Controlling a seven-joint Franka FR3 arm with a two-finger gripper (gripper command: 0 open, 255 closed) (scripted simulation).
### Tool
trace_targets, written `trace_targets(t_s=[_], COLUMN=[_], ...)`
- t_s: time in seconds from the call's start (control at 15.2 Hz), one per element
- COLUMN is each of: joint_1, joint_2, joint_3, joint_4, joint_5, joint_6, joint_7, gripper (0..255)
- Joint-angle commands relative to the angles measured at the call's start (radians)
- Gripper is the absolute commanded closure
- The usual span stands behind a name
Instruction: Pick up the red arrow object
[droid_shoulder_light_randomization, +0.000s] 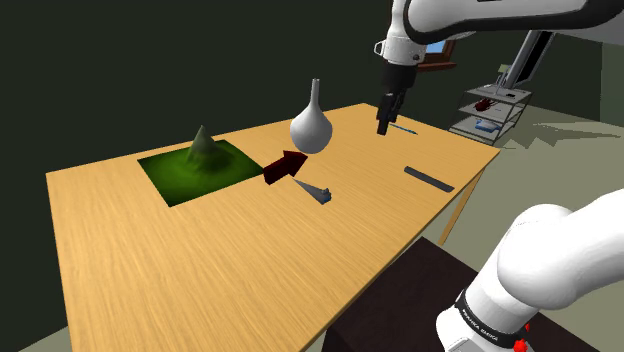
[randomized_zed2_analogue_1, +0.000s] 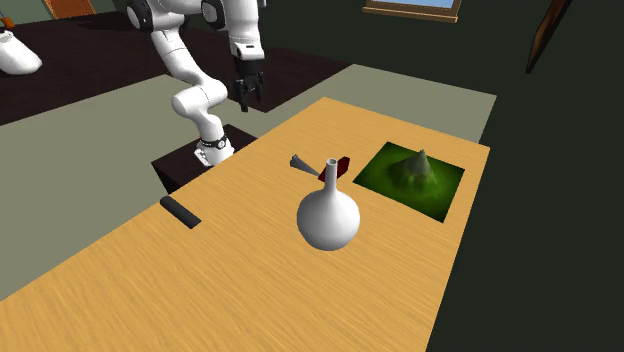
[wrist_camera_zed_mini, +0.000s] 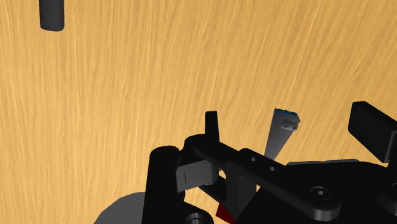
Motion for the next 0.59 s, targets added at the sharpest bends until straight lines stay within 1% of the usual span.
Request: trace_targets(t_s=[0.0, 0.26, 0.53], joint_1=[0.017, 0.045, 0.068], joint_2=[0.072, 0.222, 0.372], joint_3=[-0.014, -0.040, -0.052], joint_4=[0.027, 0.107, 0.204], joint_5=[-0.007, -0.013, -0.010], joint_6=[0.042, 0.107, 0.156], joint_7=[-0.073, -0.218, -0.358], gripper=[0, 0, 0])
